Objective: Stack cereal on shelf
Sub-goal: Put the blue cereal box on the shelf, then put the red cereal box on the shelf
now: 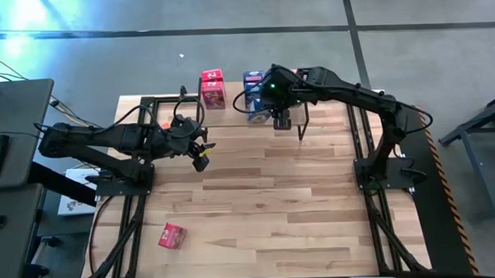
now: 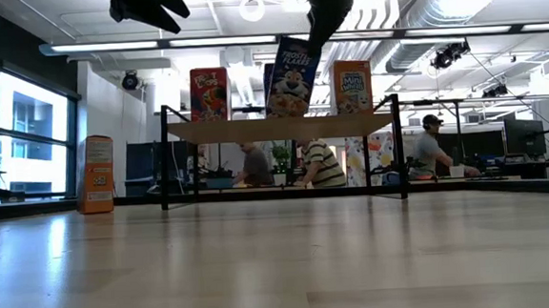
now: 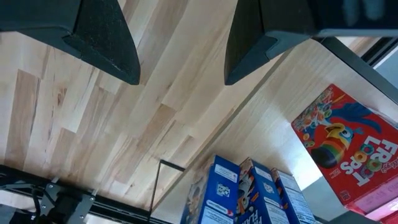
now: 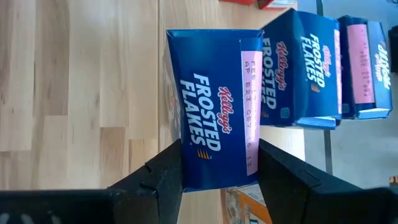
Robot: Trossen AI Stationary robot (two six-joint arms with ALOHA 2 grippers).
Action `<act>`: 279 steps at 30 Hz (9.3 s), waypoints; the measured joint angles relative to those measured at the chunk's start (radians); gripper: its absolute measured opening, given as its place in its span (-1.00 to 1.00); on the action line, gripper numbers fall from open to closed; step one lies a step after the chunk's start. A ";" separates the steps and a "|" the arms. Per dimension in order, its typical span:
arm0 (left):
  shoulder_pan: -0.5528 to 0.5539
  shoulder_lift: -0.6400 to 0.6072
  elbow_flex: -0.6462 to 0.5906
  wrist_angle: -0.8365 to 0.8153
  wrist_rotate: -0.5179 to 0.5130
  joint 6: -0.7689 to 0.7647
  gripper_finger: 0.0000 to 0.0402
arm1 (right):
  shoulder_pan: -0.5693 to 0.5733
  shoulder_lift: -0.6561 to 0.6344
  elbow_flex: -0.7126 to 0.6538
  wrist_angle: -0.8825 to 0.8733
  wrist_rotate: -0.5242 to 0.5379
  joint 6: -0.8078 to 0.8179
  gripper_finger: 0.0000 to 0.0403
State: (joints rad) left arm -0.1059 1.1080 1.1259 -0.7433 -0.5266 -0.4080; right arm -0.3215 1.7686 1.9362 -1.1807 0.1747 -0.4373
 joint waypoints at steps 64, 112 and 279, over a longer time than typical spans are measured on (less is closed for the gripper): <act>0.000 0.000 0.000 0.000 0.000 0.000 0.11 | -0.032 0.046 0.000 0.055 -0.018 -0.061 0.03; 0.000 0.000 0.000 0.000 0.000 0.000 0.11 | 0.118 -0.301 -0.181 0.134 -0.082 0.105 0.23; -0.285 0.158 0.052 -0.347 0.431 -1.178 0.11 | 0.121 -1.683 -1.926 1.208 -0.076 0.508 0.23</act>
State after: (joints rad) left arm -0.3910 1.2659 1.1782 -1.0901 -0.0953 -1.5864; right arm -0.2003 0.0857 0.0097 0.0277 0.0982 0.0708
